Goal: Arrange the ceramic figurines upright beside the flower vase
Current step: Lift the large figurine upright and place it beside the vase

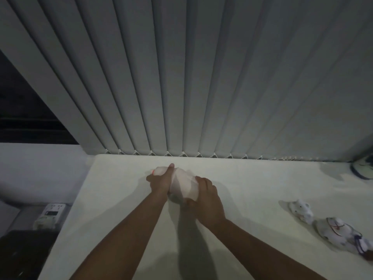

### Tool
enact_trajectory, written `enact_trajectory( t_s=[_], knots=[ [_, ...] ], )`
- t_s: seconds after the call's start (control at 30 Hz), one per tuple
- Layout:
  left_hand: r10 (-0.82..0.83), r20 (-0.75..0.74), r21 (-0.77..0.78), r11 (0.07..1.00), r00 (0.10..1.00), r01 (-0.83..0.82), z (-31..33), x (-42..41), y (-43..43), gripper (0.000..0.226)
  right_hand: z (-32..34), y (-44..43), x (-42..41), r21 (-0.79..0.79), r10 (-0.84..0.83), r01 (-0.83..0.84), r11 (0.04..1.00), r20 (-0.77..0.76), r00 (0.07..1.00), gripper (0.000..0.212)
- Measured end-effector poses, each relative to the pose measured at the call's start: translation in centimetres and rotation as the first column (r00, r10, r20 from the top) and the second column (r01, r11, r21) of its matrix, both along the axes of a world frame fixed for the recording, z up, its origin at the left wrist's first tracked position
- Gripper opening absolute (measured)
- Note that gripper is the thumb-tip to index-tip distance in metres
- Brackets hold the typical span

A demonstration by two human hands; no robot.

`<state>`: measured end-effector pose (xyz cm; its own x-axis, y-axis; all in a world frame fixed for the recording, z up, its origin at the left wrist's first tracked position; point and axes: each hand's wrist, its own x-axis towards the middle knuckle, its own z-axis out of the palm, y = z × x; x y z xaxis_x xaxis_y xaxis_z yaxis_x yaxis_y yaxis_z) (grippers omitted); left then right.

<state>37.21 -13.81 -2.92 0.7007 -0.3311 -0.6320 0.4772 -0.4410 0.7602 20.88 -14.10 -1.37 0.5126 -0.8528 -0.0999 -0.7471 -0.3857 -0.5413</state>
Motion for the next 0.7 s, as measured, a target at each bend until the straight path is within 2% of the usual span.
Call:
enact_trajectory(
  t_s=[0.2,0.33,0.43,0.5,0.57,0.67,0.7],
  knots=[
    [0.076,-0.058,0.040,0.996,0.995,-0.074,0.3,0.2,0.3,0.097,-2.1,2.7,-0.6,-0.162,0.057,-0.058,0.985,-0.010,0.998,0.070],
    [-0.033,-0.016,-0.014,0.999,0.999,0.033,0.7,0.3,1.4,0.089,-1.9,3.2,-1.4,-0.099,0.035,-0.021,0.995,0.145,0.989,0.058],
    [-0.142,0.059,-0.096,0.984,0.988,0.147,1.7,-0.5,2.0,0.075,-0.9,2.7,-2.1,0.016,-0.041,0.038,0.999,0.267,0.963,0.063],
    [-0.212,0.100,-0.125,0.967,0.972,0.224,2.3,-1.0,2.5,0.068,0.0,1.9,-2.3,0.235,-0.097,0.033,0.971,0.267,0.959,0.076],
    [-0.241,0.106,-0.163,0.953,0.965,0.256,2.8,-1.1,3.0,0.072,0.6,1.4,-2.3,0.460,-0.129,-0.024,0.887,0.299,0.945,0.079],
    [-0.243,0.086,-0.203,0.945,0.966,0.256,3.2,-0.8,4.2,0.078,0.6,0.8,-2.3,0.510,-0.079,-0.090,0.855,0.300,0.951,0.077],
    [-0.250,0.075,-0.220,0.940,0.965,0.261,3.2,-0.7,4.6,0.079,0.9,0.7,-2.3,0.530,-0.069,-0.109,0.841,0.306,0.949,0.069]
  ],
)
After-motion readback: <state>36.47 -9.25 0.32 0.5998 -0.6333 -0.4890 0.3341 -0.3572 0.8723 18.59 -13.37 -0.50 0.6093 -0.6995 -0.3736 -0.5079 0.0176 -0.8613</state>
